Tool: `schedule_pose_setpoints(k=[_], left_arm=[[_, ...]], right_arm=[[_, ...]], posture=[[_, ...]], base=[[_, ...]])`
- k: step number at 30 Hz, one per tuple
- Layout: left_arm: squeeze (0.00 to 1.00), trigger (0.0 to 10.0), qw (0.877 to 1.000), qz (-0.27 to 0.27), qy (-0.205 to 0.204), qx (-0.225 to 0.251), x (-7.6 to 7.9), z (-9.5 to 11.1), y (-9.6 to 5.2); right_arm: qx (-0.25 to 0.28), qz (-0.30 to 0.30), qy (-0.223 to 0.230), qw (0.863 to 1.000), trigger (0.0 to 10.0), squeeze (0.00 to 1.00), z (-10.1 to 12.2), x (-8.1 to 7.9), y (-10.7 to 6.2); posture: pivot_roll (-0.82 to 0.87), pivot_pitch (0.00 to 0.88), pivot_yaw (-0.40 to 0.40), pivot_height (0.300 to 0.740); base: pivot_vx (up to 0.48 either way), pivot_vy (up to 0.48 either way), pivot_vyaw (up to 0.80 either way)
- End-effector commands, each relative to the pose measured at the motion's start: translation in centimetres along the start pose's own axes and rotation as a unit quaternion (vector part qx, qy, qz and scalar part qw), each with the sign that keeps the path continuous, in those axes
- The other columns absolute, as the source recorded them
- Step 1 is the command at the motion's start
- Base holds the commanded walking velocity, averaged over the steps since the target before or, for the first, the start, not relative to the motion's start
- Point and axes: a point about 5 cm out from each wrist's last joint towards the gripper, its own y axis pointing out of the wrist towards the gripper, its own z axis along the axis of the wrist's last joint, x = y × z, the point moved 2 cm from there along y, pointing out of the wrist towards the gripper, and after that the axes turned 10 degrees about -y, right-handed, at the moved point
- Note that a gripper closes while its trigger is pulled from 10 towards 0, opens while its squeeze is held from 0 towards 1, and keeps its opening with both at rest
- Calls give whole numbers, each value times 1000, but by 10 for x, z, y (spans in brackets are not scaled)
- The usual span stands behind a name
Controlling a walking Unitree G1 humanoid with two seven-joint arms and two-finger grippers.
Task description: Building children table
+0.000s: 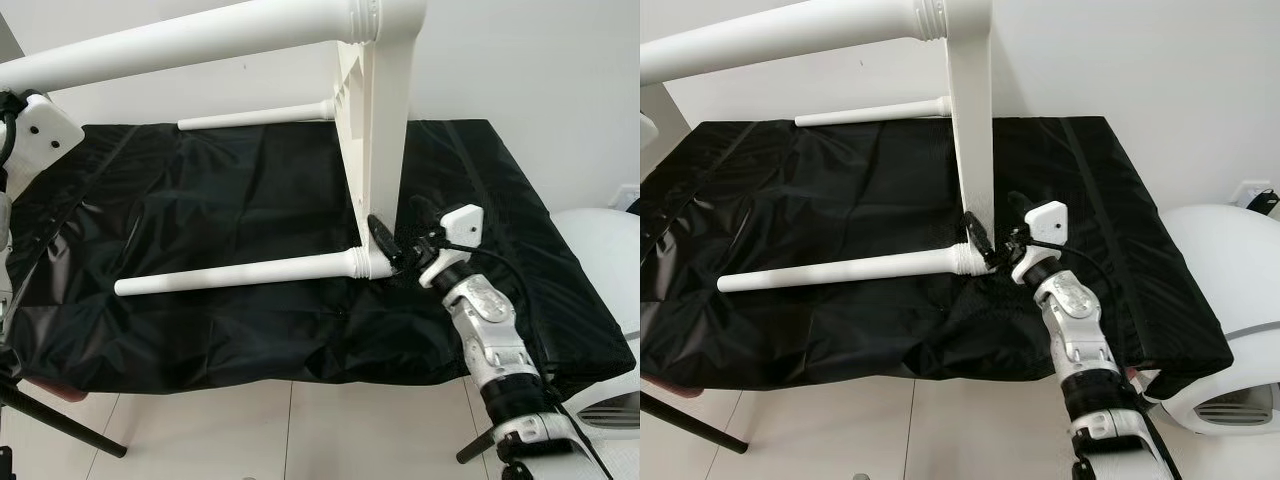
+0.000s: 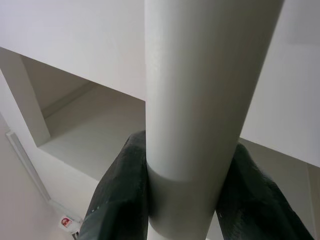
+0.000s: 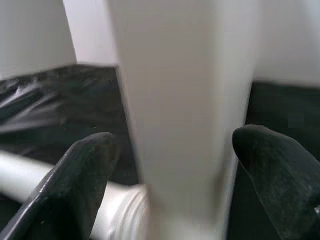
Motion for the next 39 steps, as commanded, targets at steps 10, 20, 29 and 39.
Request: schedule_pose_setpoints(k=[10,20,29,39], left_arm=[[0,10000,997,-67,-32,-37,28,-9,-7],[0,10000,996,-87,-18,-23,32,-3,-6],[0,10000,996,-86,-19,-20,30,-4,-5],[0,10000,994,-96,-26,-34,40,-11,-12]], right_arm=[[9,-51,-16,999,10000,0,5,-3,24],[27,-207,3,978,2745,0,22,43,33],[46,-254,13,966,0,0,33,67,32],[127,-313,-37,941,0,0,75,106,23]], posture=[[39,0,-37,740],[38,0,-33,740],[37,0,-34,740],[36,0,-40,740]], base=[[0,0,0],[0,0,0],[0,0,0],[0,0,0]])
